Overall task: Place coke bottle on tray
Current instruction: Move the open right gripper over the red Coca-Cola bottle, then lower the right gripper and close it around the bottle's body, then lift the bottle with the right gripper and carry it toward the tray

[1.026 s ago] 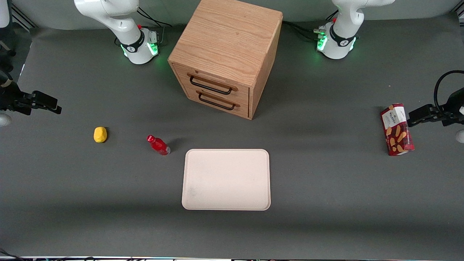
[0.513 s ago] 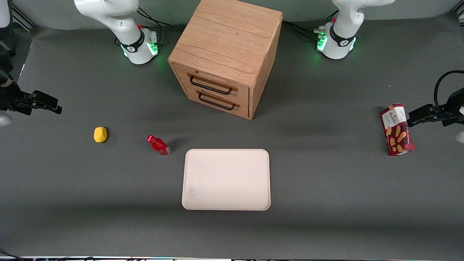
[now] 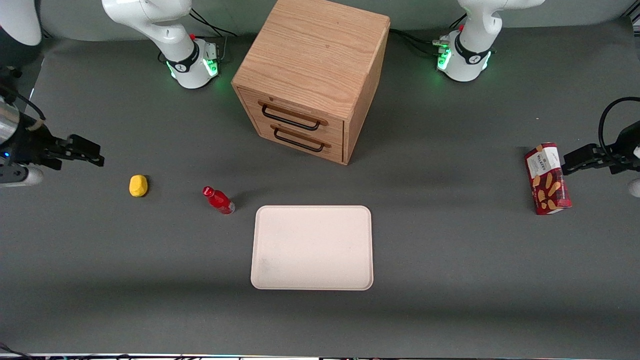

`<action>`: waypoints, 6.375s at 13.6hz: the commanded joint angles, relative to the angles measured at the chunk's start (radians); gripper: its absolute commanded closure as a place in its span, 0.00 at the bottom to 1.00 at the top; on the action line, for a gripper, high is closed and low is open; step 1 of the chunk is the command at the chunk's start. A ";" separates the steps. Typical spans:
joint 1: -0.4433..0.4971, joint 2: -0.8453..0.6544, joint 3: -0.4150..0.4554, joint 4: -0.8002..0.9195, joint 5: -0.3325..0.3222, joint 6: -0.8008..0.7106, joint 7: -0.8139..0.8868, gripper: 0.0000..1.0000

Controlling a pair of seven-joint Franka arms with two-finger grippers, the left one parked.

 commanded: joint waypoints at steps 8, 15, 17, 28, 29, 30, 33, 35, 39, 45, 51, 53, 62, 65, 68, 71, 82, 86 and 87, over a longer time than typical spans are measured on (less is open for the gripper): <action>0.226 0.186 -0.001 0.240 0.012 -0.026 0.362 0.00; 0.239 0.062 -0.001 0.048 0.021 -0.003 0.280 0.00; 0.239 0.036 -0.001 -0.015 0.023 0.040 0.277 0.00; 0.251 -0.093 -0.001 -0.576 0.016 0.601 0.277 0.01; 0.251 -0.093 -0.001 -0.619 0.016 0.659 0.277 0.00; 0.251 -0.090 -0.001 -0.659 0.013 0.719 0.277 0.00; 0.254 -0.070 -0.001 -0.777 0.009 0.917 0.277 0.01; 0.254 -0.037 -0.001 -0.807 0.007 0.994 0.277 0.00; 0.251 0.000 -0.001 -0.808 0.007 1.028 0.275 0.01; 0.249 0.039 -0.001 -0.782 0.006 1.025 0.249 0.00; 0.249 0.045 -0.003 -0.733 0.006 0.970 0.250 0.01; 0.248 0.040 -0.001 -0.713 0.006 0.913 0.250 0.04; 0.249 0.048 -0.001 -0.718 0.006 0.911 0.247 0.44; 0.249 0.048 -0.001 -0.718 0.006 0.908 0.246 0.92; 0.249 0.047 -0.001 -0.715 0.006 0.908 0.247 1.00; 0.249 0.043 -0.001 -0.689 0.006 0.870 0.249 1.00; 0.239 0.016 -0.007 -0.128 0.009 0.111 0.246 1.00; 0.230 -0.003 -0.012 0.037 0.018 -0.079 0.197 1.00; 0.228 -0.003 -0.012 0.071 0.018 -0.110 0.197 1.00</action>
